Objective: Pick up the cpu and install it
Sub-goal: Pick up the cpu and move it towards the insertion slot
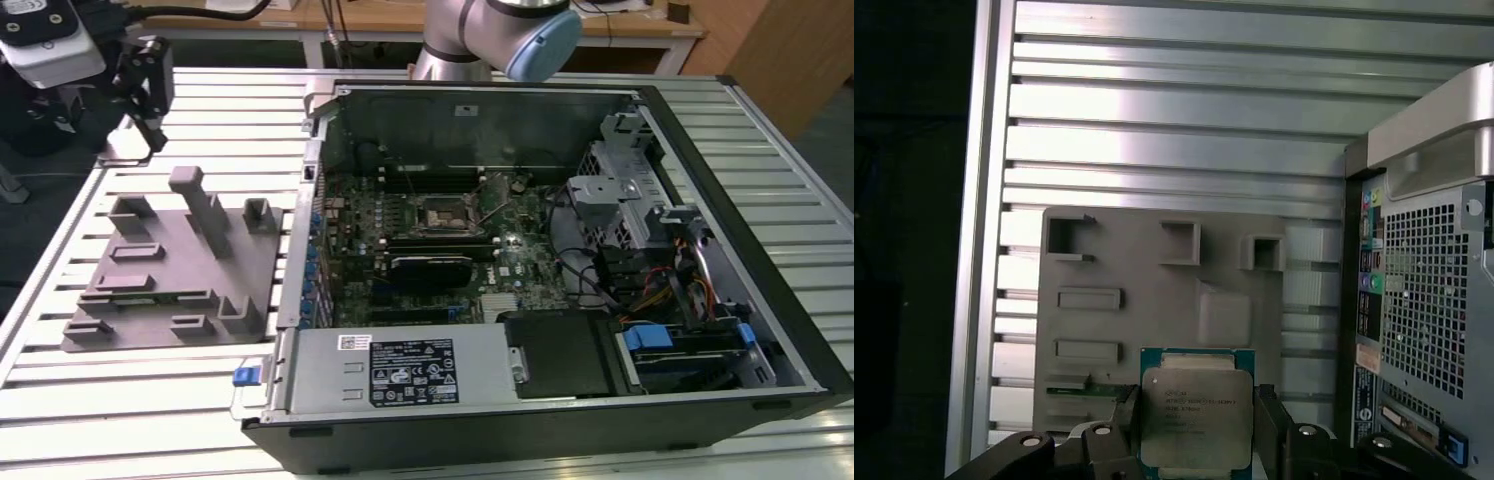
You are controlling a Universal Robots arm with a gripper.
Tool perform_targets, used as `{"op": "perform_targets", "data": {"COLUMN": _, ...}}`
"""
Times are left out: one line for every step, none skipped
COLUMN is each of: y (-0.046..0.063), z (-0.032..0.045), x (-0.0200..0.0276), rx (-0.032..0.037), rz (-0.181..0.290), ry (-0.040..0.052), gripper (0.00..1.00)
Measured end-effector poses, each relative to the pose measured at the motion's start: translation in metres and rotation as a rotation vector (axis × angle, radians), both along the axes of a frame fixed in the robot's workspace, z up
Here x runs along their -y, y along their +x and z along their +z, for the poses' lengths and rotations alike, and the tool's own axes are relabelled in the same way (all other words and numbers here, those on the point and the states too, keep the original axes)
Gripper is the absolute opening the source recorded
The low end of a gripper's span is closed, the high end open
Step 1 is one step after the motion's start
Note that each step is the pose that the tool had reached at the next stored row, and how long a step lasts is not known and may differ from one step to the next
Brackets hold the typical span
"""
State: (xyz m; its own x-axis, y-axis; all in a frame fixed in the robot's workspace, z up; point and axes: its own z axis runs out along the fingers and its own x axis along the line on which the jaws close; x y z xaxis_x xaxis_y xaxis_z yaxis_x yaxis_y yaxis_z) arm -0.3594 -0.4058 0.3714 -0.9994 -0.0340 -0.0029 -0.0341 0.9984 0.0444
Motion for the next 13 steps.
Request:
{"op": "perform_targets", "data": {"y": 0.001, "z": 0.0000, "x": 0.0000, "rx": 0.0001, "rz": 0.000, "ry": 0.0000, "gripper": 0.54}}
{"op": "perform_targets", "data": {"y": 0.003, "z": 0.0000, "x": 0.0000, "rx": -0.0001, "rz": 0.000, "ry": -0.0001, "gripper": 0.54}}
{"op": "perform_targets", "data": {"y": 0.004, "z": 0.0000, "x": 0.0000, "rx": 0.0000, "rz": 0.000, "ry": 0.0000, "gripper": 0.54}}
{"op": "perform_targets", "data": {"y": 0.006, "z": 0.0000, "x": 0.0000, "rx": 0.0000, "rz": 0.000, "ry": 0.0000, "gripper": 0.54}}
{"op": "perform_targets", "data": {"y": 0.007, "z": 0.0000, "x": 0.0000, "rx": 0.0000, "rz": 0.000, "ry": 0.0000, "gripper": 0.54}}
{"op": "perform_targets", "data": {"y": 0.008, "z": 0.0000, "x": 0.0000, "rx": 0.0000, "rz": 0.000, "ry": 0.0000, "gripper": 0.54}}
{"op": "perform_targets", "data": {"y": 0.010, "z": 0.0000, "x": 0.0000, "rx": 0.0000, "rz": 0.000, "ry": 0.0000, "gripper": 0.54}}
{"op": "perform_targets", "data": {"y": 0.016, "z": 0.0000, "x": 0.0000, "rx": 0.0000, "rz": 0.000, "ry": 0.0000, "gripper": 0.54}}
{"op": "perform_targets", "data": {"y": 0.019, "z": 0.0000, "x": 0.0000, "rx": 0.0000, "rz": 0.000, "ry": 0.0000, "gripper": 0.54}}
{"op": "perform_targets", "data": {"y": 0.021, "z": 0.0000, "x": 0.0000, "rx": 0.0000, "rz": 0.000, "ry": 0.0000, "gripper": 0.54}}
{"op": "perform_targets", "data": {"y": 0.022, "z": 0.0000, "x": 0.0000, "rx": 0.0000, "rz": 0.000, "ry": 0.0000, "gripper": 0.54}}
{"op": "perform_targets", "data": {"y": 0.023, "z": 0.0000, "x": 0.0000, "rx": 0.0000, "rz": 0.000, "ry": 0.0000, "gripper": 0.54}}
{"op": "perform_targets", "data": {"y": 0.024, "z": 0.0000, "x": 0.0000, "rx": 0.0000, "rz": 0.000, "ry": 0.0000, "gripper": 0.54}}
